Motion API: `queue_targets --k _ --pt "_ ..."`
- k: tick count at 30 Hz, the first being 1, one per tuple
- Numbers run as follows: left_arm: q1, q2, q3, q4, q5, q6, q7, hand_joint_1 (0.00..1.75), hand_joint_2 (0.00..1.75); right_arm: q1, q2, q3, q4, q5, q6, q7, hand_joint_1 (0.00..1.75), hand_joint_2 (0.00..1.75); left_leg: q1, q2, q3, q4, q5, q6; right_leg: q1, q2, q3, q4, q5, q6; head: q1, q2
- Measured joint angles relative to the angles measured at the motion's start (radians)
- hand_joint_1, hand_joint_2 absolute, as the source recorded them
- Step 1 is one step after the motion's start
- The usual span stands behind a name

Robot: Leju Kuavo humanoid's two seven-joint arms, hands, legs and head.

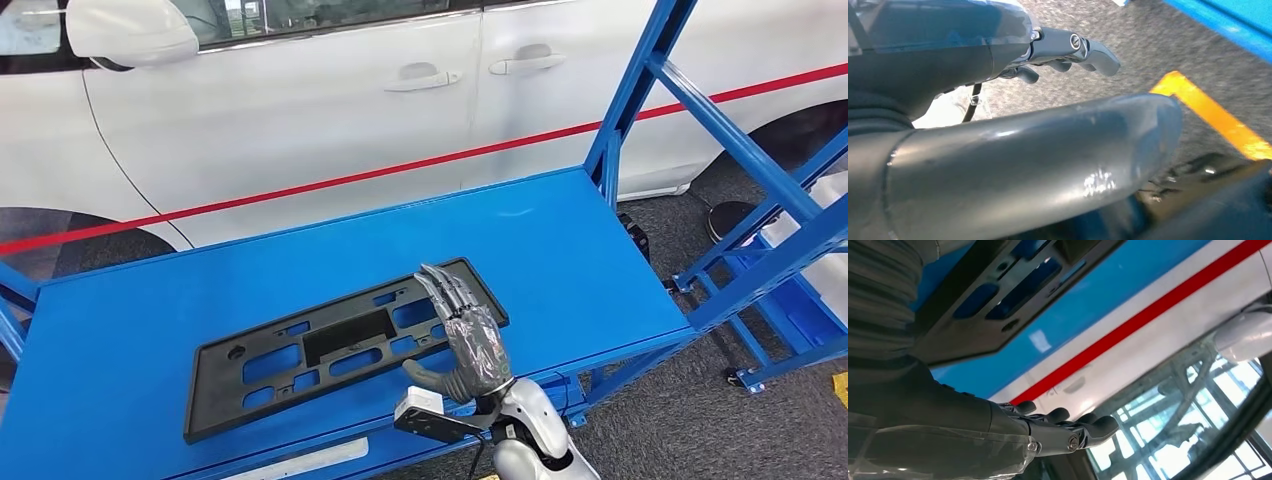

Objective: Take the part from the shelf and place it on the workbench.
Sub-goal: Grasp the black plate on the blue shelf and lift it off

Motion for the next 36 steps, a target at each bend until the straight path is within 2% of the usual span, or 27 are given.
queue_targets --k 1,2,4,5,6,7,8,9,10,11,13,16,18,20,21,22,23,25,26,27,30,31,32,33,35,36 --pt "0.001 0.0 -0.002 0.0 -0.007 -0.003 0.006 0.0 0.0 -0.01 0.007 0.001 0.015 -0.002 0.009 0.006 0.0 1.75 0.002 0.0 0.004 -0.008 0.005 0.007 0.0 0.0 -0.007 0.015 -0.011 0.003 0.0 0.0" --pt "0.001 0.0 -0.005 0.0 -0.013 -0.008 0.012 0.0 0.0 -0.023 0.014 0.002 0.033 -0.003 0.021 0.013 0.0 1.75 0.003 0.001 0.007 -0.015 0.009 0.013 0.001 0.001 -0.025 0.052 -0.033 0.005 0.001 0.0" --pt "0.001 -0.001 -0.014 0.0 -0.025 -0.014 0.019 0.0 0.0 -0.05 0.027 0.006 0.071 -0.006 0.044 0.027 0.0 1.75 0.0 0.003 0.009 -0.018 0.01 0.02 0.0 0.002 -0.087 0.176 -0.091 0.006 0.001 0.0" --pt "0.001 -0.001 -0.018 0.0 -0.028 -0.015 0.022 0.0 0.0 -0.059 0.034 0.009 0.091 -0.008 0.053 0.033 0.0 1.75 -0.002 0.002 0.01 -0.017 0.009 0.022 0.0 0.003 -0.118 0.233 -0.108 0.007 0.001 0.0" --pt "0.001 -0.001 -0.021 0.0 -0.031 -0.016 0.023 0.0 0.0 -0.066 0.039 0.01 0.107 -0.009 0.06 0.036 0.0 1.75 -0.004 0.0 0.011 -0.017 0.007 0.023 0.0 0.003 -0.136 0.262 -0.107 0.007 0.001 0.0" --pt "0.001 -0.001 -0.023 0.0 -0.034 -0.016 0.024 0.0 0.0 -0.073 0.045 0.013 0.123 -0.01 0.07 0.039 0.0 1.75 -0.005 -0.002 0.014 -0.016 0.005 0.024 0.0 0.003 -0.136 0.254 -0.088 0.006 0.002 0.0" --pt "0.001 -0.001 -0.025 0.0 -0.037 -0.016 0.024 0.0 0.0 -0.084 0.052 0.017 0.138 -0.011 0.081 0.043 0.0 1.75 -0.006 -0.004 0.018 -0.015 0.002 0.023 0.0 0.003 -0.118 0.21 -0.053 0.003 0.002 0.0" --pt "0.001 -0.002 -0.027 0.0 -0.04 -0.016 0.022 0.0 0.0 -0.098 0.061 0.023 0.156 -0.012 0.093 0.046 0.0 1.75 -0.007 -0.006 0.022 -0.013 -0.003 0.021 0.001 0.003 -0.089 0.142 -0.015 -0.001 0.002 0.0" --pt "0.001 -0.003 -0.029 0.0 -0.042 -0.016 0.019 0.0 0.0 -0.115 0.071 0.031 0.178 -0.012 0.102 0.048 0.0 1.75 -0.009 -0.007 0.024 -0.011 -0.008 0.017 0.004 0.003 -0.059 0.08 0.012 -0.008 0.001 0.0" --pt "0.0 -0.005 -0.03 0.0 -0.042 -0.015 0.016 0.0 0.0 -0.132 0.084 0.04 0.201 -0.015 0.108 0.05 0.0 1.75 -0.01 -0.007 0.024 -0.008 -0.012 0.011 0.007 0.003 -0.038 0.033 0.027 -0.013 0.0 0.0" --pt "-0.004 -0.009 -0.032 0.0 -0.043 -0.012 0.008 0.0 0.0 -0.159 0.108 0.056 0.246 -0.026 0.111 0.05 0.0 1.75 -0.011 -0.007 0.023 -0.005 -0.018 0.0 0.013 0.005 -0.024 0.002 0.024 -0.022 -0.001 0.0" --pt "-0.008 -0.012 -0.033 0.0 -0.043 -0.011 0.0 0.0 0.0 -0.186 0.137 0.074 0.296 -0.038 0.111 0.048 0.0 1.75 -0.007 -0.007 0.024 0.006 -0.033 -0.016 0.009 0.005 -0.015 -0.013 0.025 -0.034 -0.003 0.0" --pt "-0.009 -0.012 -0.033 0.0 -0.044 -0.01 -0.002 0.0 0.0 -0.205 0.149 0.087 0.325 -0.051 0.121 0.049 0.0 1.75 -0.003 -0.006 -0.013 0.09 -0.08 -0.029 0.004 0.004 -0.007 -0.021 0.026 -0.042 -0.008 0.0" --pt "-0.008 -0.012 -0.034 0.0 -0.045 -0.01 -0.001 0.0 0.0 -0.218 0.156 0.1 0.352 -0.074 0.14 0.047 0.0 1.75 0.002 -0.006 -0.084 0.224 -0.134 -0.039 0.004 0.003 -0.005 -0.021 0.023 -0.045 -0.011 0.0" --pt "-0.007 -0.012 -0.034 0.0 -0.045 -0.01 0.0 0.0 0.0 -0.221 0.157 0.106 0.363 -0.087 0.147 0.044 0.0 1.75 0.004 -0.006 -0.111 0.269 -0.142 -0.043 0.003 0.002 -0.004 -0.021 0.022 -0.045 -0.011 0.0" --pt "-0.006 -0.011 -0.034 0.0 -0.044 -0.009 0.0 0.0 0.0 -0.222 0.158 0.111 0.373 -0.101 0.151 0.037 0.0 1.75 0.007 -0.006 -0.121 0.275 -0.128 -0.046 0.003 0.003 -0.002 -0.02 0.02 -0.044 -0.011 0.0" --pt "-0.005 -0.011 -0.034 0.0 -0.042 -0.009 0.001 0.0 0.0 -0.222 0.158 0.114 0.38 -0.114 0.151 0.027 0.0 1.75 0.009 -0.006 -0.11 0.241 -0.095 -0.048 0.001 0.004 0.0 -0.019 0.018 -0.042 -0.011 0.0" --pt "-0.003 -0.01 -0.033 0.0 -0.038 -0.006 0.004 0.0 0.0 -0.221 0.155 0.117 0.38 -0.141 0.143 0.008 0.0 1.75 0.012 -0.005 -0.054 0.105 -0.019 -0.049 -0.001 0.006 0.005 -0.014 0.012 -0.034 -0.012 0.0" --pt "-0.003 -0.01 -0.032 0.001 -0.035 -0.005 0.005 0.0 0.0 -0.221 0.151 0.117 0.369 -0.151 0.139 0.002 0.0 1.75 0.011 -0.006 -0.03 0.05 0.002 -0.046 -0.001 0.008 0.005 -0.011 0.01 -0.029 -0.013 0.0" --pt "-0.002 -0.009 -0.03 0.001 -0.032 -0.003 0.005 0.0 0.0 -0.221 0.146 0.117 0.353 -0.159 0.137 -0.001 0.0 1.75 0.01 -0.007 -0.017 0.017 0.011 -0.04 0.0 0.008 0.004 -0.01 0.009 -0.022 -0.013 0.0" --pt "-0.001 -0.006 -0.024 0.001 -0.027 0.002 0.005 0.0 0.0 -0.22 0.127 0.117 0.302 -0.173 0.138 -0.001 0.0 1.75 0.005 -0.008 -0.016 0.004 0.014 -0.016 0.001 0.009 0.002 -0.011 0.011 -0.004 -0.014 0.0" --pt "0.0 -0.005 -0.023 0.001 -0.027 0.002 0.005 0.0 0.0 -0.219 0.122 0.117 0.291 -0.175 0.138 -0.001 0.0 1.75 0.006 -0.007 -0.014 0.0 0.017 -0.007 0.0 0.008 -0.001 -0.003 0.004 0.0 -0.013 0.0" --pt "0.0 -0.004 -0.022 0.001 -0.027 0.003 0.005 0.0 0.0 -0.219 0.117 0.118 0.281 -0.175 0.138 -0.001 0.0 1.75 0.006 -0.006 -0.013 -0.004 0.02 0.001 -0.001 0.008 -0.012 0.022 -0.014 0.004 -0.012 0.0" --pt "0.0 -0.004 -0.022 0.001 -0.027 0.003 0.005 0.0 0.0 -0.219 0.112 0.118 0.273 -0.175 0.136 -0.001 0.0 1.75 0.006 -0.005 -0.013 -0.006 0.022 0.009 -0.001 0.007 -0.033 0.069 -0.042 0.005 -0.011 0.0" --pt "0.0 -0.004 -0.021 0.001 -0.025 0.004 0.005 0.0 0.0 -0.213 0.1 0.119 0.256 -0.171 0.126 -0.005 0.0 1.75 0.001 -0.004 -0.015 -0.006 0.022 0.018 0.0 0.006 -0.095 0.2 -0.104 0.006 -0.009 0.0" --pt "0.001 -0.004 -0.019 0.001 -0.022 0.006 0.005 0.0 0.0 -0.208 0.09 0.119 0.241 -0.166 0.119 -0.006 0.0 1.75 -0.001 -0.005 -0.015 -0.005 0.022 0.02 0.0 0.006 -0.12 0.25 -0.118 0.005 -0.008 0.0"
